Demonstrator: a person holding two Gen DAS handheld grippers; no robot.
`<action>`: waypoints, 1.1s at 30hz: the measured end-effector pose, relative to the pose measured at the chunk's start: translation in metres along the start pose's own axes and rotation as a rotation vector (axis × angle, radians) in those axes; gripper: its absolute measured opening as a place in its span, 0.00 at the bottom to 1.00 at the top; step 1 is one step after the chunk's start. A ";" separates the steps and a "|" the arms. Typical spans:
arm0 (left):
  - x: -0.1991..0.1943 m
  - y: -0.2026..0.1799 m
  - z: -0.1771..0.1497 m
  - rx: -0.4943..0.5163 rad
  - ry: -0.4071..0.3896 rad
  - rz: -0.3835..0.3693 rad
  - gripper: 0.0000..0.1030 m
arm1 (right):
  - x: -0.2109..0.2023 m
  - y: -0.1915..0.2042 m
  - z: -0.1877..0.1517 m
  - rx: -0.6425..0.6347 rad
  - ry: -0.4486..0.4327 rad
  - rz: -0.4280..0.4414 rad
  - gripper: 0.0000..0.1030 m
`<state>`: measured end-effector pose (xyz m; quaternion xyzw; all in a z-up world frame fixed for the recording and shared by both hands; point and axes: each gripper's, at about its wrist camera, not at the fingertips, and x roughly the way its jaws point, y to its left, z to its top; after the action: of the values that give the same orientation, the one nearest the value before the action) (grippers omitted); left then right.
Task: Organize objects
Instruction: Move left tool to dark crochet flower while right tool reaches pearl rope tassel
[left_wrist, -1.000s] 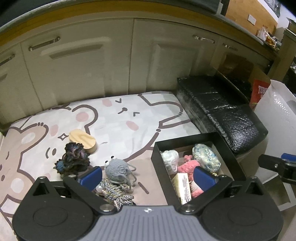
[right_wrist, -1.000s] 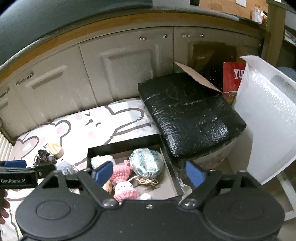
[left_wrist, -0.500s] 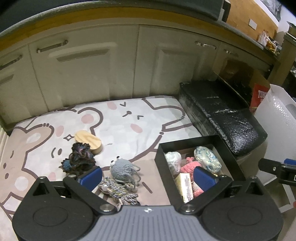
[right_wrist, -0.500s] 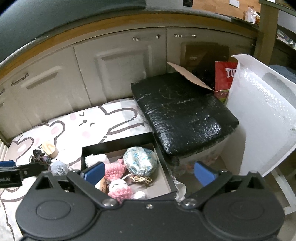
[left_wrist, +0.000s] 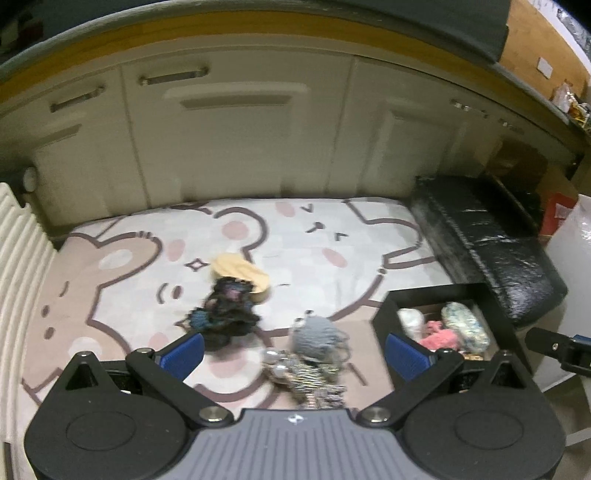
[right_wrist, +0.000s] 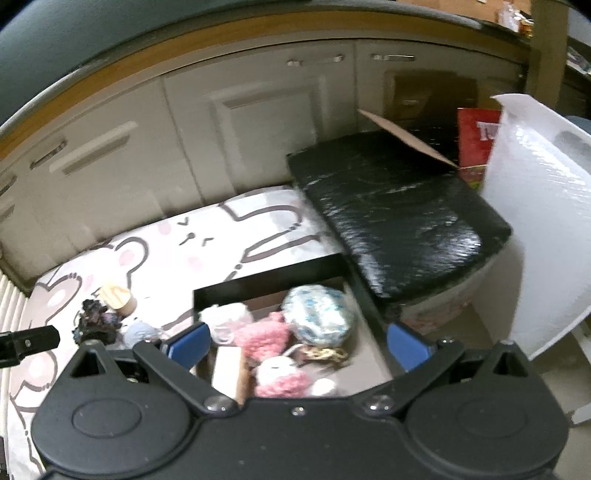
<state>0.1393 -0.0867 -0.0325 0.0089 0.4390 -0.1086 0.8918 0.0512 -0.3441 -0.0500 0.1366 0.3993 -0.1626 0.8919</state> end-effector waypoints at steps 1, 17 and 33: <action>0.000 0.005 0.000 -0.004 -0.001 0.006 1.00 | 0.002 0.006 0.000 -0.009 0.001 0.010 1.00; 0.008 0.085 0.005 -0.111 -0.015 0.072 1.00 | 0.039 0.098 0.002 -0.159 0.041 0.143 1.00; 0.047 0.095 0.019 -0.103 -0.047 -0.039 0.86 | 0.077 0.141 -0.004 -0.297 0.135 0.240 0.75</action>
<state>0.2012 -0.0048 -0.0657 -0.0480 0.4229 -0.1035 0.8990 0.1529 -0.2285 -0.0950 0.0608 0.4585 0.0153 0.8865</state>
